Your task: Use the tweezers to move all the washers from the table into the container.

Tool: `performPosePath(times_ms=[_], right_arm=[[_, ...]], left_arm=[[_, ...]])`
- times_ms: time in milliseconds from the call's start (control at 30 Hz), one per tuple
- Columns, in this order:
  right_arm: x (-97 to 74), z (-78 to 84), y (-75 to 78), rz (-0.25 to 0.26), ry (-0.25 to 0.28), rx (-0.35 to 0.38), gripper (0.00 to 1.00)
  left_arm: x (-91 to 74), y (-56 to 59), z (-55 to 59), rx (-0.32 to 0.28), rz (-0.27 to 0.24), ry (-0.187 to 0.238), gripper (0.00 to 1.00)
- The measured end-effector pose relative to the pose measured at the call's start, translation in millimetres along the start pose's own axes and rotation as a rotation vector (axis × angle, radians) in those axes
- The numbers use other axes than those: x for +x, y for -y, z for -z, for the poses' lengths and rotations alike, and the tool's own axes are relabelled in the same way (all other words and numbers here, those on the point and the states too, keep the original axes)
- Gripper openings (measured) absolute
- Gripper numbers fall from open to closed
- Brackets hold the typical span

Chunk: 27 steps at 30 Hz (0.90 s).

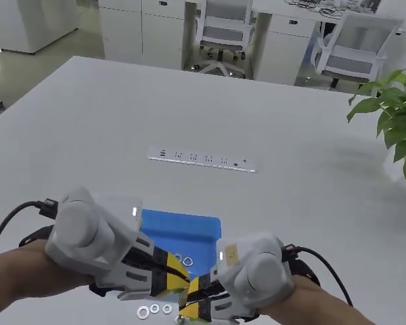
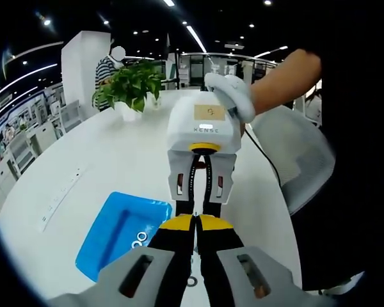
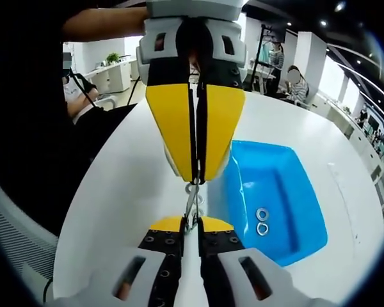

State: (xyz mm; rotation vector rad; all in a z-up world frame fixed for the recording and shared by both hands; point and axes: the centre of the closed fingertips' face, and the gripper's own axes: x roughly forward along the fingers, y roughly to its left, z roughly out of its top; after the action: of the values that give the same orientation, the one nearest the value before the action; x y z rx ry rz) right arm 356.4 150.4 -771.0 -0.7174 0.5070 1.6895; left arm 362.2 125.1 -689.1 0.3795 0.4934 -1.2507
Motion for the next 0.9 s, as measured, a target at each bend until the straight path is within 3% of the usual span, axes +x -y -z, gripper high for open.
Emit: performPosePath(times_ms=[600,900], right_arm=[[-0.2,-0.9,-1.0,0.01,0.011,0.005,0.08],[-4.1,-1.4,0.3,0.014,0.005,-0.005,0.08]], left_arm=[[1.8,3.2,6.1,0.014,0.009,-0.036,0.07],[-0.2,4.2,9.5,0.001,0.002,-0.046,0.21]])
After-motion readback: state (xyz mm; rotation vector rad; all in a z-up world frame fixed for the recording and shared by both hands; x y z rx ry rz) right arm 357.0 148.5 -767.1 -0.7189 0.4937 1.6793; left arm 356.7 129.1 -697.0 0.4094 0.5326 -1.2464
